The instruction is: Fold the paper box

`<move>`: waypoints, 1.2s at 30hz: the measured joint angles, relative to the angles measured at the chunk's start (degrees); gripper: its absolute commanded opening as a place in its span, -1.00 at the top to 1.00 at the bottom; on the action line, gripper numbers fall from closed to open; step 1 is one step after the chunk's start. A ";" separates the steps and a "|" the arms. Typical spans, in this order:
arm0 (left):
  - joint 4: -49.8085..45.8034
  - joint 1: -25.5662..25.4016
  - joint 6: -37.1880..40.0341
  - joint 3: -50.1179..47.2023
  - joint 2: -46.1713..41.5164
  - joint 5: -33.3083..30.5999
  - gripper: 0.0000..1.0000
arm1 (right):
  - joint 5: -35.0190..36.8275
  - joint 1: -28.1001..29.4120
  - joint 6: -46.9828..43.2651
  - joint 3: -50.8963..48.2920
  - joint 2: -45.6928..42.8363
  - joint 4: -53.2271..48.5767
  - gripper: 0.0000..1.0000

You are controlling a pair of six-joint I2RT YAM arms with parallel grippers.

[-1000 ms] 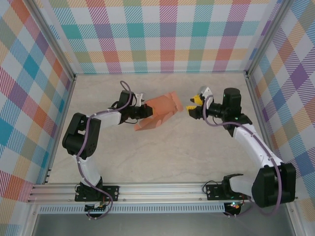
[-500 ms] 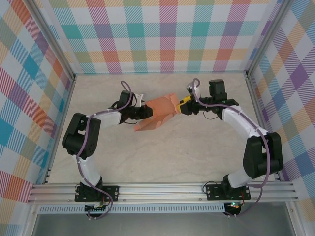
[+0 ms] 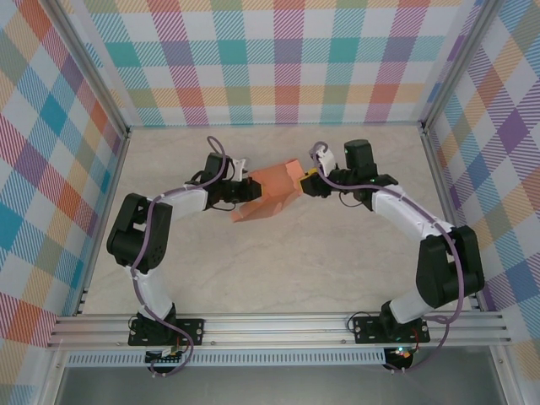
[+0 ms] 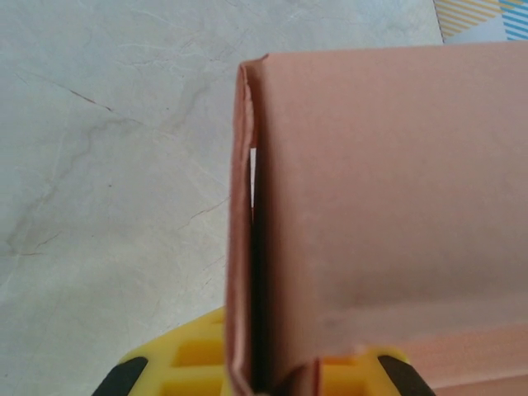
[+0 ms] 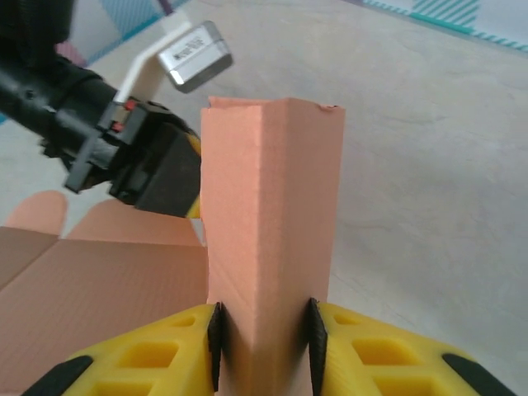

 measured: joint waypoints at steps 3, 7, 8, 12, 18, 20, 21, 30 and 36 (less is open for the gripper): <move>-1.16 0.00 -0.04 0.07 0.07 -1.60 1.00 | 6.88 3.13 0.48 -1.11 -0.13 2.10 0.34; -2.16 -0.09 -0.44 0.33 0.09 -3.65 1.00 | 13.79 5.97 0.79 -1.88 -0.13 4.04 0.34; -2.25 -0.17 -0.46 0.37 0.09 -4.26 1.00 | 15.13 6.51 0.76 -2.08 -0.13 4.52 0.32; -3.41 -1.01 -0.63 0.79 0.09 -7.21 1.00 | 17.64 7.96 0.37 -2.16 -0.09 4.90 0.21; -4.04 -2.60 -0.59 0.83 -0.02 -11.52 1.00 | 17.94 8.13 0.37 -2.16 0.48 4.24 0.14; -4.68 -2.80 -0.42 0.83 -0.22 -12.96 1.00 | 17.92 8.13 0.35 -1.42 1.57 2.82 0.13; -5.11 -2.86 -0.39 0.83 -0.39 -13.92 1.00 | 17.94 8.13 0.35 -0.74 2.29 2.12 0.12; -6.58 -3.23 0.00 -0.15 -4.22 -22.69 1.00 | 20.33 8.44 3.34 7.30 7.69 -3.87 0.19; -6.82 -3.69 0.15 -1.64 -6.16 -29.75 1.00 | 23.08 10.73 9.01 11.28 11.91 -5.99 0.22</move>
